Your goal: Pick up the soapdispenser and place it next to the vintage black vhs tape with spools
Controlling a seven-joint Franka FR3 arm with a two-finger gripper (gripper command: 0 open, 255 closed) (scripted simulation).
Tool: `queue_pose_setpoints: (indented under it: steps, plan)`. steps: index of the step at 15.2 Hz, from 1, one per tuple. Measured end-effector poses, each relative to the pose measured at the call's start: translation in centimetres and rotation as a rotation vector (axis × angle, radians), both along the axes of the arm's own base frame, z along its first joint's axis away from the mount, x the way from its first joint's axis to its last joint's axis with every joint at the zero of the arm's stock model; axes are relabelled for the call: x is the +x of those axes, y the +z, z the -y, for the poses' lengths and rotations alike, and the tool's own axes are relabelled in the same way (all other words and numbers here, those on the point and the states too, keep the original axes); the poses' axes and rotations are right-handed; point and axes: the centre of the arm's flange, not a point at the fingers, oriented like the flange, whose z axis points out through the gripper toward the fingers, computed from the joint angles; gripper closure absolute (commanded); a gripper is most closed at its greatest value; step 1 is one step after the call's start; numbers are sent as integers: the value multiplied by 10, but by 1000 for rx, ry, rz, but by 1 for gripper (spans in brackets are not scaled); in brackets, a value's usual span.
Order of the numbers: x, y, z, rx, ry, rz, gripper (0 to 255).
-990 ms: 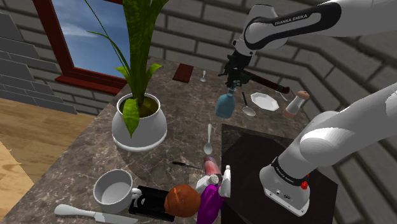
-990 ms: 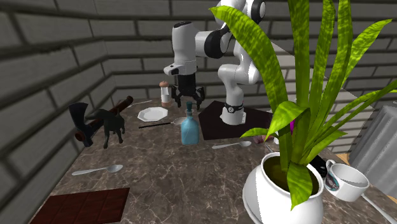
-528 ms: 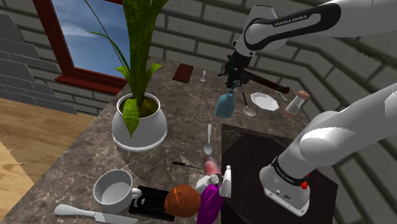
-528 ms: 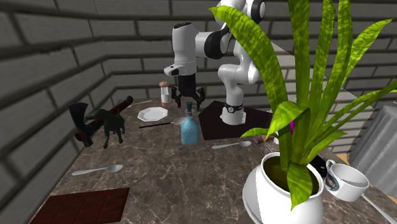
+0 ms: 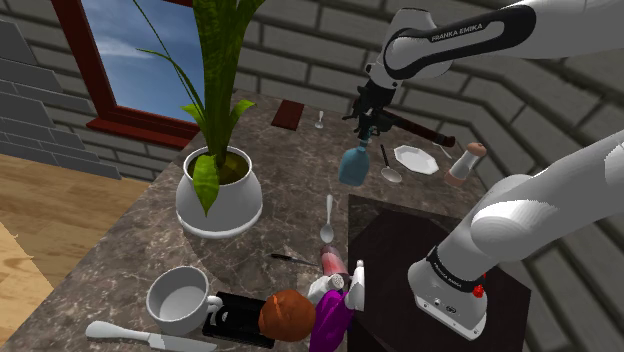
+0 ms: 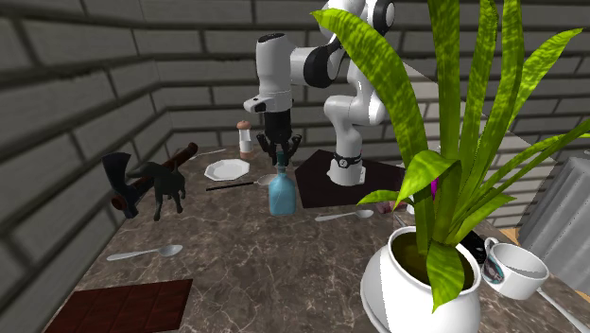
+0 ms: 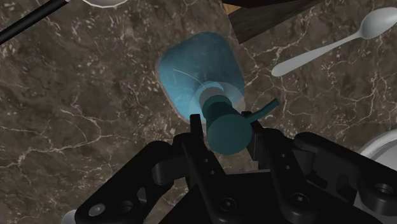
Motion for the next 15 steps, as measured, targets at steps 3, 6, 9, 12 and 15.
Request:
queue_pose_setpoints:
  steps: [3,6,9,12,15]
  plan:
    - [0,3,0,0,0,0,255]
    - [0,16,0,0,0,0,255]
    - [0,31,0,0,0,0,255]
    - [0,46,0,0,0,0,255]
    - [1,62,1,0,0,0,255]
